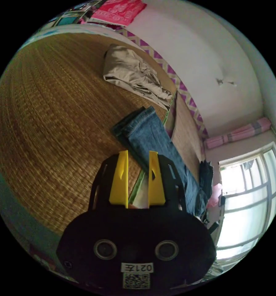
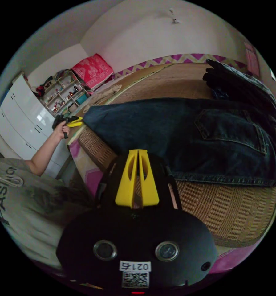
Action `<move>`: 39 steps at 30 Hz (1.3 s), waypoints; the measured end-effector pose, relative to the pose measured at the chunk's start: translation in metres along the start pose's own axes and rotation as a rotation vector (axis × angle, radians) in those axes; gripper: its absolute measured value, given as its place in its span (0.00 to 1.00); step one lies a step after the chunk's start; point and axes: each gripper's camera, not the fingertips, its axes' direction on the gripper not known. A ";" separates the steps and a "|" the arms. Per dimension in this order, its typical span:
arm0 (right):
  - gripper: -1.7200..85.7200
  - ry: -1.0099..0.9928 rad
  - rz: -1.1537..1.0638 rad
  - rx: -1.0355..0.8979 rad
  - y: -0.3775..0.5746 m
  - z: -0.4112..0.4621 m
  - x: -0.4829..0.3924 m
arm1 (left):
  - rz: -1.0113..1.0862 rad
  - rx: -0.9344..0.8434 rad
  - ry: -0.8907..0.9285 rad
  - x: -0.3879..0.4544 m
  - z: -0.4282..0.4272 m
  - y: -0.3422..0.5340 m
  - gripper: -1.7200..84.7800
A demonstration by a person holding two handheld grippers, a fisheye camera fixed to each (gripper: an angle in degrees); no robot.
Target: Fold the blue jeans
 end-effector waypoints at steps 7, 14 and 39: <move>0.01 -0.116 0.088 0.104 0.028 -0.034 0.021 | -0.072 0.063 0.061 -0.013 0.012 -0.004 0.05; 0.01 -0.168 0.180 0.239 0.057 -0.086 0.052 | 0.187 0.173 0.099 0.070 -0.038 0.022 0.01; 0.02 -0.226 0.397 0.409 0.133 -0.155 0.167 | 1.308 -0.276 -0.200 0.440 0.236 0.415 0.05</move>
